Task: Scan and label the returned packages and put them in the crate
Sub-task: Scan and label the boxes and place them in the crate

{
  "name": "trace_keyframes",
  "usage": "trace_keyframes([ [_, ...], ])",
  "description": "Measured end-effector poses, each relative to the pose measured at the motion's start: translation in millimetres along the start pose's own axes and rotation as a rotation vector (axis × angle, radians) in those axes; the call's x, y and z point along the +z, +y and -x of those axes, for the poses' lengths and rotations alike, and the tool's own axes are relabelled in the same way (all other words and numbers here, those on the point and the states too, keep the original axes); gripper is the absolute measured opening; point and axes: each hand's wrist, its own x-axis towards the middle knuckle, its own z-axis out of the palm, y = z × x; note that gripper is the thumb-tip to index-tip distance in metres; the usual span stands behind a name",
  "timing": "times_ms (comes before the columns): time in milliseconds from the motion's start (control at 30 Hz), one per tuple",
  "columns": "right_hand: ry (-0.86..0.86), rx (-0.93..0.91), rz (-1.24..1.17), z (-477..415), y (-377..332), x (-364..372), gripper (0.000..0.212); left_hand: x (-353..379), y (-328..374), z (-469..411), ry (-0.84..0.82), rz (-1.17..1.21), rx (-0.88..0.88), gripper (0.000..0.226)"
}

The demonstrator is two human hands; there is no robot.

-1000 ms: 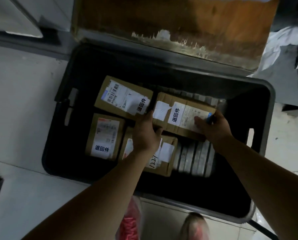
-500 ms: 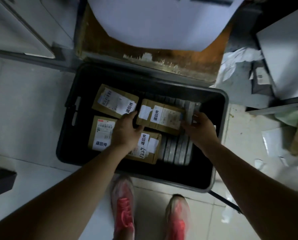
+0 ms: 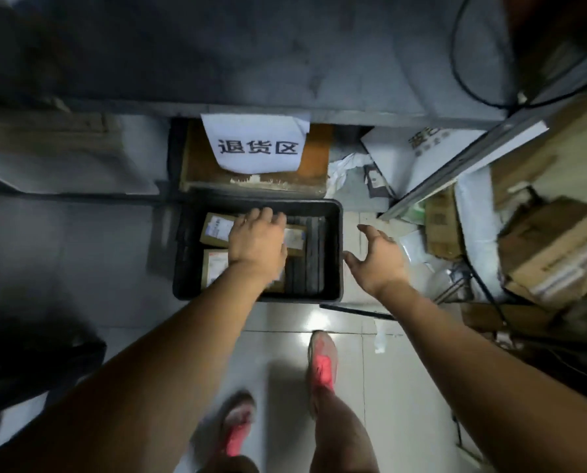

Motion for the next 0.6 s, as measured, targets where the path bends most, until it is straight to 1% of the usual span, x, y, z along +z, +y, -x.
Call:
trace_keyframes([
  [100, 0.070, 0.058, 0.015, 70, -7, -54, 0.061, -60, 23, 44, 0.048, -0.040, 0.104, 0.047],
  [200, 0.179, 0.124, 0.030, 148, -6, -102, 0.061, -111, 47, 92, 0.118, -0.042, 0.230, 0.045],
  [333, 0.213, 0.212, 0.081, 258, 8, -153, 0.063, -166, 92, 156, 0.163, -0.095, 0.400, 0.043],
  [500, 0.312, 0.310, 0.108, 393, 58, -195, 0.058, -206, 170, 234, 0.197, -0.204, 0.602, 0.047],
  [600, 0.388, 0.394, 0.083, 465, 104, -212, 0.060, -215, 229, 281, 0.228, -0.229, 0.703, 0.047],
])
